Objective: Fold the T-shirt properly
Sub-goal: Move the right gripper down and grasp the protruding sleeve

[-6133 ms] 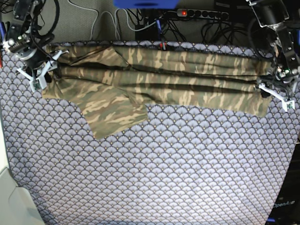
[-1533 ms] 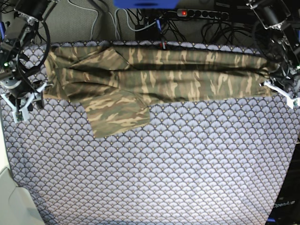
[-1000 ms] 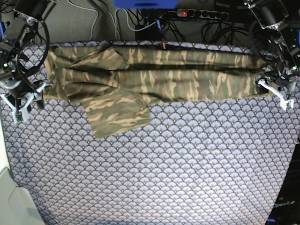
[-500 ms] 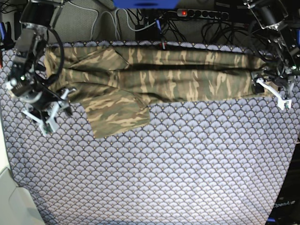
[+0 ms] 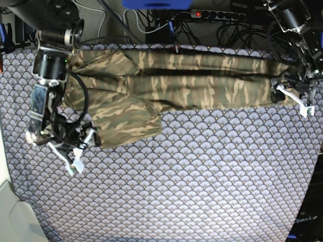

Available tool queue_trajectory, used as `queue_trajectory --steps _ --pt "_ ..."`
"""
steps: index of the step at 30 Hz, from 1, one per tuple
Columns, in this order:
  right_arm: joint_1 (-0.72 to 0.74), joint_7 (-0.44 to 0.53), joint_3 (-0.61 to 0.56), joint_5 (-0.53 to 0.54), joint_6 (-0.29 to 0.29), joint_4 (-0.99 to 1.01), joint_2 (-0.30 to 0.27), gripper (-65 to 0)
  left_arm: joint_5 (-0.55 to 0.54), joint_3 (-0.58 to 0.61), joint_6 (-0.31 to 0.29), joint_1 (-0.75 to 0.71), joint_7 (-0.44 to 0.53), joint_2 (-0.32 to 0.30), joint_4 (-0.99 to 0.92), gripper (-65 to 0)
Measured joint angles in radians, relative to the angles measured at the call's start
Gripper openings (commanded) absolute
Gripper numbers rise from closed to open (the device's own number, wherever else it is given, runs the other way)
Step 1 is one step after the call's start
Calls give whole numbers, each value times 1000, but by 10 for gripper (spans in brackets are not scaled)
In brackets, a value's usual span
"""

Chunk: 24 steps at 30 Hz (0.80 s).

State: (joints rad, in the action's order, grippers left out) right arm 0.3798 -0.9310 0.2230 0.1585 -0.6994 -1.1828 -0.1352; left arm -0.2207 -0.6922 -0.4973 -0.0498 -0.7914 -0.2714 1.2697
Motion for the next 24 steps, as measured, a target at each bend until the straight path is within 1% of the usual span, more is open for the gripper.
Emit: queue_trajectory --steps 5,10,17,19,20,24 --pt "63 97 0 4 0 172 2 -298 0 -2 3 0 6 0 -2 -109" --pt "85 183 0 12 1 300 0 -298 0 -2 3 0 5 0 -3 -109" --pt "90 195 1 10 1 315 3 -313 0 -2 3 1 6 0 -3 -109" --pt "90 195 1 9 1 315 11 -355 0 -2 3 1 7 0 -3 -109" --pt "84 193 1 10 4 312 17 -389 0 -2 3 1 6 0 -3 -109" --pt "62 206 1 32 5 311 19 -550 0 -2 3 3 3 0 -3 -109"
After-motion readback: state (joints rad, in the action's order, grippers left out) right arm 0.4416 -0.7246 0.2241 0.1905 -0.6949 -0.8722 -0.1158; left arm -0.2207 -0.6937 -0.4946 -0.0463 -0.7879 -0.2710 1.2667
